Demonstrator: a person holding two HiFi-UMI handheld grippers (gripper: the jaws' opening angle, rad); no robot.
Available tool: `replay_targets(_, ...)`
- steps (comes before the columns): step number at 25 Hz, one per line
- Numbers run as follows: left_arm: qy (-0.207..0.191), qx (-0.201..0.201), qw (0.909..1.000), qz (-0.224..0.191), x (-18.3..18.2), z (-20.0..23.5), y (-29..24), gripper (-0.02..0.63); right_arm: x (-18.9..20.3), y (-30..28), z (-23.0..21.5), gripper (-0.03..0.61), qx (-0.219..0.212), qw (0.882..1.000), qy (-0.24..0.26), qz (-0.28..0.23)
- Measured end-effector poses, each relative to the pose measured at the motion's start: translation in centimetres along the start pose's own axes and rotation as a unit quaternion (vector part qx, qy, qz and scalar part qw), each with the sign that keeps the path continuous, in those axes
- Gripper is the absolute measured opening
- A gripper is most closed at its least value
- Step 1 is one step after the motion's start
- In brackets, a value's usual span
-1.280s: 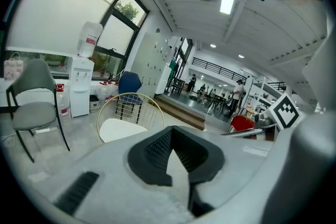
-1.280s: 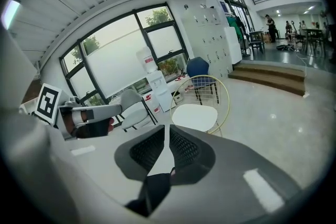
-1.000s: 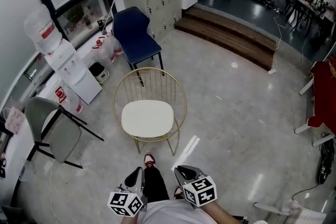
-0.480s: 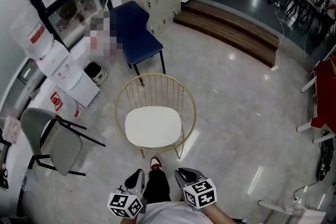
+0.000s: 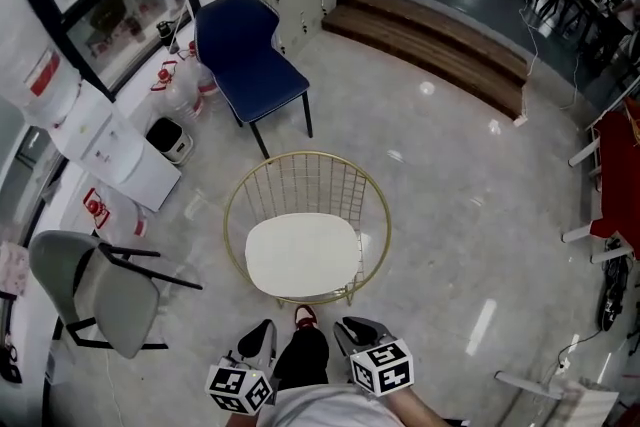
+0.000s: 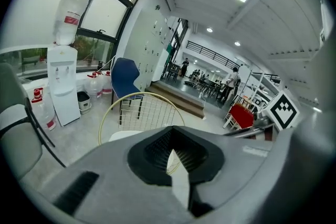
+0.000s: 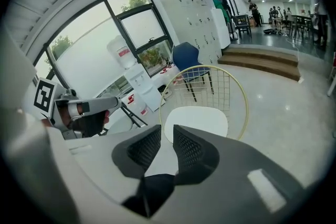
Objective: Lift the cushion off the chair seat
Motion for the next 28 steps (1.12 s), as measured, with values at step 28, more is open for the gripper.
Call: replay_targets(28, 0.014, -0.010, 0.9982, 0.057, -2.4, 10.4, -8.6, 0.003, -4.2, -10.7, -2.7, 0.135, 0.042, 0.998, -0.024, 0.045)
Point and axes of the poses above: the fingertips, and each gripper's own axes: y backward along the fingers, z to its left, x out of its underside, the point moved 10 cm from there along y, backward along the fingers, and after that the axes turned 11 degrees about z, right-handed, at the moved point
